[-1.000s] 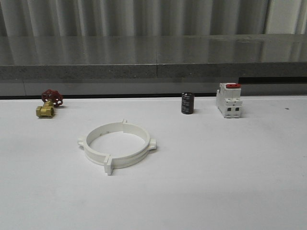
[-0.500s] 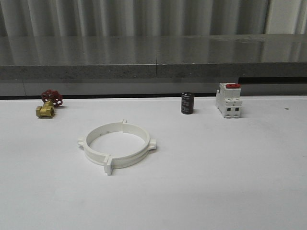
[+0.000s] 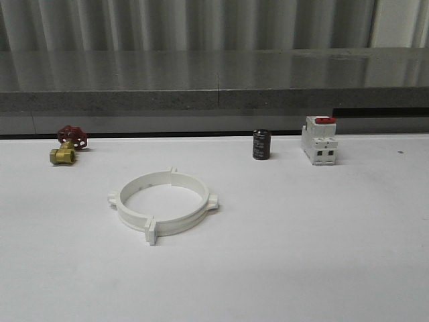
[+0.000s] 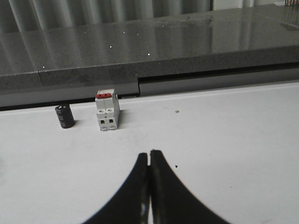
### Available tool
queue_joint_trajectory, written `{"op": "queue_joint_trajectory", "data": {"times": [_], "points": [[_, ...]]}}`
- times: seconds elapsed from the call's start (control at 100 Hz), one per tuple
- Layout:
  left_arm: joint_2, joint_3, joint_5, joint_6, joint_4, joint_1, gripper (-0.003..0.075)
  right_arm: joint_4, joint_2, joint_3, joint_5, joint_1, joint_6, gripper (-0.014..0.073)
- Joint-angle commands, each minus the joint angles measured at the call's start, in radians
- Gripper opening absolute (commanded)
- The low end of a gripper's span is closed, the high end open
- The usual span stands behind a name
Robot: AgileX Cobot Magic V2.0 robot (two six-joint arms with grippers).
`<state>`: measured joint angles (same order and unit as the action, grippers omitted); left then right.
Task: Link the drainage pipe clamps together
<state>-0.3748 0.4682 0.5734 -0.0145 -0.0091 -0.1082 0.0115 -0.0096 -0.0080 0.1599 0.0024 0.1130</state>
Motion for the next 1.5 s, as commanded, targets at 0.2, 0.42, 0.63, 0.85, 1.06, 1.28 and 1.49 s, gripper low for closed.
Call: {"op": "queue_joint_trajectory", "data": {"times": [0.2,0.42,0.63,0.85,1.06,1.28,1.49], "points": [[-0.007,0.028,-0.070,-0.003,-0.009,0.002,-0.0021,-0.011,-0.019,0.018,-0.185,-0.002,-0.011,-0.0066],[-0.007,0.028,-0.070,-0.003,-0.009,0.002,-0.0021,-0.011,-0.019,0.018,-0.186,0.018,-0.010,-0.0066],[-0.007,0.028,-0.070,-0.003,-0.009,0.002,-0.0021,-0.011,-0.019,0.018,-0.183,0.018,-0.010,-0.0066],[-0.007,0.028,-0.070,-0.003,-0.009,0.002,-0.0021,-0.011,-0.019,0.018,-0.183,0.018,-0.010,-0.0066],[-0.007,0.028,-0.070,-0.003,-0.009,0.002,-0.0021,-0.011,-0.019,0.018,-0.183,0.018,-0.010,-0.0066],[-0.007,0.028,-0.070,-0.003,-0.009,0.002,-0.0021,-0.011,-0.019,0.018,-0.183,0.018,-0.010,-0.0066],[-0.007,0.028,-0.070,-0.003,0.000,0.002,-0.0021,-0.011,-0.019,0.018,-0.183,0.018,-0.010,-0.0066]]}}
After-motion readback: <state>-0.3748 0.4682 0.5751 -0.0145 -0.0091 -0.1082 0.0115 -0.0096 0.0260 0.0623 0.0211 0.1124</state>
